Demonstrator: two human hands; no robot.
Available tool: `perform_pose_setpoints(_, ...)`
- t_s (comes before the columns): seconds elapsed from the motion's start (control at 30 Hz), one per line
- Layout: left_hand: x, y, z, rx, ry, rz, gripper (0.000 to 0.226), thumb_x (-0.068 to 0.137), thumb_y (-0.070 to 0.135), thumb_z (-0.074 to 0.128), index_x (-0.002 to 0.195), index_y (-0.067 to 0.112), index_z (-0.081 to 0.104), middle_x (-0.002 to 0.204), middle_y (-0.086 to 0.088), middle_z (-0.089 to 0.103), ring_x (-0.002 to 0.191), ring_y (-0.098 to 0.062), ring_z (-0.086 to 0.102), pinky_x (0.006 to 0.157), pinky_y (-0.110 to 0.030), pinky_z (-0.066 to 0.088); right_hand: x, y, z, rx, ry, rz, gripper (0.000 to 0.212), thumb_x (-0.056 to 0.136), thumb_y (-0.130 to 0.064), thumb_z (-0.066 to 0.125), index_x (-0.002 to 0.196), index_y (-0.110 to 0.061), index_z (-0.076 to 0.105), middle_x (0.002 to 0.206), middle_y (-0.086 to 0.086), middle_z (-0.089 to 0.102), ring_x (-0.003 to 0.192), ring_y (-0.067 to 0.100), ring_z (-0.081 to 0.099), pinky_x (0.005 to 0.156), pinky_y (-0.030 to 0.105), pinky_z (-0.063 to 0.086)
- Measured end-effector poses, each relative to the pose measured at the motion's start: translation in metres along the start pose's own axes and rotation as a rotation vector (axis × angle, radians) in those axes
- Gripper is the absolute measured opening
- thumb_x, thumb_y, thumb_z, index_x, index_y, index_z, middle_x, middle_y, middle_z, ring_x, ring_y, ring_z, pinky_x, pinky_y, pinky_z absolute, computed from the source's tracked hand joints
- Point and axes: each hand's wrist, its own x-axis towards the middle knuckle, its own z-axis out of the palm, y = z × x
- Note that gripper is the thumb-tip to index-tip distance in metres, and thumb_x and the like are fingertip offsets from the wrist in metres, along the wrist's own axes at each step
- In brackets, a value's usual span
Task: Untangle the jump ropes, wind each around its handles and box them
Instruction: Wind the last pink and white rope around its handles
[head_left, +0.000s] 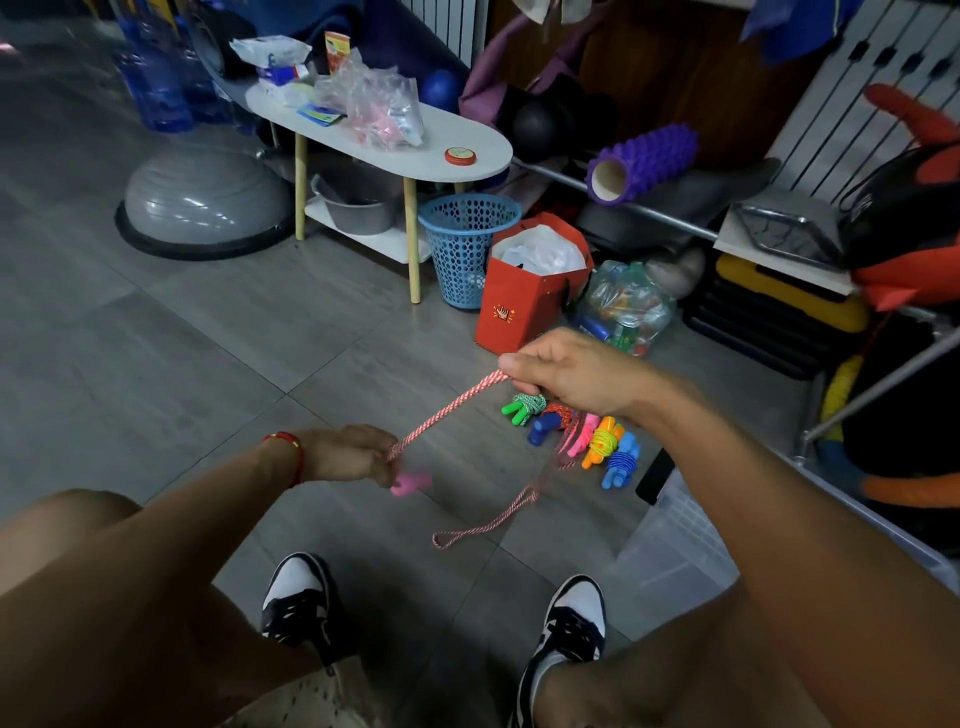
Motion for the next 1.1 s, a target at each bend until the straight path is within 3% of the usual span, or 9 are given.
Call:
perform_pose_setpoints(0.13,-0.009,0.058,-0.003,-0.227,-0.001,0.263,0.03,0.084,0.034,0.068,0.093,0.005,0.069,0.09,-0.009,0.072,0.091,-0.018,0.066,0.094,-0.033,0.05,0.02,-0.001,0.015,-0.102,-0.054,-0.002,0.051,0.103,-0.048,0.046,0.059,-0.023,0.05,0.053,-0.003,0.035,0.051,0.016,0.031,0.055,0.032,0.029)
perform_pose_setpoints(0.23,-0.01,0.088,-0.004,-0.438,0.04,0.356,0.048,0.099,0.045,0.053,0.097,-0.002,0.064,0.076,-0.01,0.054,0.074,-0.024,0.056,0.087,-0.039,0.051,0.027,0.003,0.027,-0.101,-0.088,0.03,0.051,0.104,-0.047,0.044,0.06,-0.022,0.049,0.052,-0.005,0.036,0.049,0.014,0.03,0.054,0.031,0.028)
perform_pose_setpoints(0.43,-0.011,0.075,-0.013,-0.63,0.288,0.386,0.047,0.1,0.05,0.047,0.068,0.016,0.045,0.06,0.004,0.03,0.056,-0.016,0.031,0.066,-0.037,0.038,0.009,0.051,0.031,0.344,-0.049,0.189,0.047,0.101,-0.051,0.047,0.065,-0.021,0.046,0.056,-0.007,0.032,0.051,0.012,0.025,0.052,0.029,0.023)
perform_pose_setpoints(0.57,-0.015,0.041,-0.021,-0.788,0.329,0.35,0.043,0.097,0.051,0.049,0.073,0.015,0.044,0.073,-0.01,0.014,0.058,-0.017,0.024,0.064,-0.031,0.039,-0.017,0.099,0.026,0.345,-0.001,0.272,0.042,0.103,-0.044,0.048,0.07,-0.017,0.049,0.061,-0.005,0.033,0.056,0.013,0.03,0.058,0.03,0.03)
perform_pose_setpoints(0.7,-0.011,0.018,-0.019,-0.946,0.326,0.344,0.047,0.089,0.06,0.061,0.069,0.021,0.046,0.071,-0.004,0.013,0.055,-0.015,0.021,0.06,-0.028,0.037,-0.033,0.119,0.016,0.344,0.052,0.346,0.043,0.102,-0.043,0.05,0.068,-0.017,0.048,0.062,-0.001,0.035,0.056,0.014,0.039,0.062,0.024,0.044)
perform_pose_setpoints(0.83,-0.004,-0.006,-0.014,-0.781,0.372,0.244,0.05,0.089,0.065,0.058,0.064,0.022,0.048,0.064,-0.001,0.026,0.054,-0.016,0.034,0.062,-0.03,0.038,-0.031,0.105,0.005,0.41,0.062,0.32,0.041,0.105,-0.035,0.049,0.068,-0.018,0.043,0.064,0.0,0.029,0.054,0.013,0.027,0.05,0.021,0.033)
perform_pose_setpoints(0.93,-0.006,-0.007,-0.008,-0.546,0.356,0.175,0.048,0.103,0.047,0.042,0.065,0.02,0.051,0.06,-0.003,0.043,0.064,-0.022,0.056,0.077,-0.037,0.044,-0.024,0.085,-0.005,0.361,0.075,0.26,0.041,0.105,-0.036,0.049,0.068,-0.018,0.042,0.062,-0.002,0.029,0.051,0.011,0.025,0.048,0.023,0.025)
perform_pose_setpoints(1.03,-0.008,-0.003,-0.003,-0.336,0.339,0.078,0.049,0.106,0.042,0.035,0.07,0.012,0.051,0.073,-0.023,0.066,0.072,-0.023,0.064,0.087,-0.038,0.047,-0.019,0.063,-0.015,0.277,0.069,0.191,0.043,0.104,-0.039,0.048,0.066,-0.02,0.042,0.06,-0.002,0.029,0.051,0.011,0.026,0.051,0.025,0.026)
perform_pose_setpoints(1.1,-0.007,-0.005,-0.002,-0.228,0.283,-0.026,0.058,0.103,0.055,0.033,0.068,0.014,0.054,0.08,-0.015,0.074,0.082,-0.026,0.068,0.099,-0.038,0.045,-0.017,0.05,-0.02,0.248,0.068,0.143,0.045,0.104,-0.039,0.049,0.063,-0.021,0.043,0.058,-0.002,0.029,0.051,0.011,0.025,0.051,0.025,0.026)
